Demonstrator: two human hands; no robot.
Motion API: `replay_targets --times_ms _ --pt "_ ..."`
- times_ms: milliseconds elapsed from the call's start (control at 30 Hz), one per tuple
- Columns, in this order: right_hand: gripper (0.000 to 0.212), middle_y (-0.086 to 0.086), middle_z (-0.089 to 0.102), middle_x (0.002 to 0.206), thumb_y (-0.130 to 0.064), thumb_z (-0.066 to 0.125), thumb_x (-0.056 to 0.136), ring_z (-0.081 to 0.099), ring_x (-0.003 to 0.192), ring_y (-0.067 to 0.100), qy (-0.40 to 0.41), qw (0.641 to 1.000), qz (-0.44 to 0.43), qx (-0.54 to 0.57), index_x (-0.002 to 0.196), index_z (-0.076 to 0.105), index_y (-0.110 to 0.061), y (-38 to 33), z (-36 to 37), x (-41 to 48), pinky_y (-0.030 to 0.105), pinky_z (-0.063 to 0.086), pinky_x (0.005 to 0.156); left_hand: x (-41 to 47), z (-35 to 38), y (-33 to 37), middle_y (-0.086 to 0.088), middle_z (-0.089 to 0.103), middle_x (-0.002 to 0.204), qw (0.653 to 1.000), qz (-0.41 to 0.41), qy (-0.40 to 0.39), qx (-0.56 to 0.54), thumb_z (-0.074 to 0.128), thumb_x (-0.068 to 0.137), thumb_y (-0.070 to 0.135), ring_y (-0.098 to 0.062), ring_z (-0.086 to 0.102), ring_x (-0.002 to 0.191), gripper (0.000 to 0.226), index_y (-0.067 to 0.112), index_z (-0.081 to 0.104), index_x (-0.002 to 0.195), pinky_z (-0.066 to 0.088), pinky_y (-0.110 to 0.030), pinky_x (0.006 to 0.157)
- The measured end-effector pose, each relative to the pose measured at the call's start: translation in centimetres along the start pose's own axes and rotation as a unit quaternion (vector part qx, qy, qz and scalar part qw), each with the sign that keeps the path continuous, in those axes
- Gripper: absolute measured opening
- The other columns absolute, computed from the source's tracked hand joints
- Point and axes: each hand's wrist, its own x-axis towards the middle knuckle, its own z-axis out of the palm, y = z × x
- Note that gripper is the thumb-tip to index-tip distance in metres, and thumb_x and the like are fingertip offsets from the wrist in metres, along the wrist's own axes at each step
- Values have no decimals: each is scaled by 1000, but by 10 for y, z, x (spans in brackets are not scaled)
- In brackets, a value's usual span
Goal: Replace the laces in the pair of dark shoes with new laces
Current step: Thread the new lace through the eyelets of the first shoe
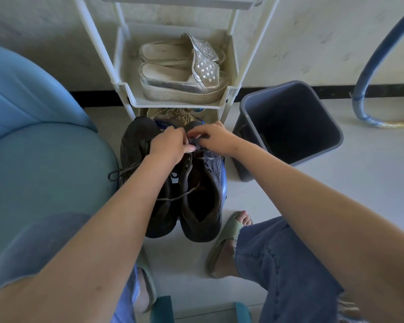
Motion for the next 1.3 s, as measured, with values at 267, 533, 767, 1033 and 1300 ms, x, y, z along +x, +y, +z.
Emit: replay_targets --times_ms 267,533,767,1033,1300 --pt "44 0 33 133 -42 51 91 19 130 25 -54 995 26 -76 134 49 -40 2 14 2 39 19 112 11 -13 -1 -15 64 114 991 -129 -24 -39 57 93 20 -32 61 104 27 5 66 114 47 -38 85" --pt "48 3 36 130 -68 45 86 19 131 29 -38 995 37 -81 125 55 -41 3 17 7 50 23 112 5 -69 -19 -8 59 92 890 -135 192 -391 45 99 26 -21 59 72 25 7 59 94 41 -21 53" --pt "21 -3 64 100 -33 69 85 45 114 26 58 998 20 20 94 73 -14 -7 15 12 42 39 99 -7 -69 -18 -6 64 98 932 -92 118 -331 46 99 20 -14 49 62 19 11 63 99 41 -22 52" --pt "18 5 72 76 -12 62 89 69 75 19 122 988 -2 95 70 61 -14 -26 4 11 42 55 79 1 -13 -13 -6 70 105 975 -118 -13 -186 58 89 19 -17 68 70 36 10 55 123 54 -32 79" --pt "16 14 72 84 -12 62 91 70 82 26 90 983 -23 157 86 70 1 -22 -1 12 38 57 81 -6 2 -8 0 72 86 984 -55 -12 -170 57 91 35 -4 61 48 22 16 62 102 48 -27 74"
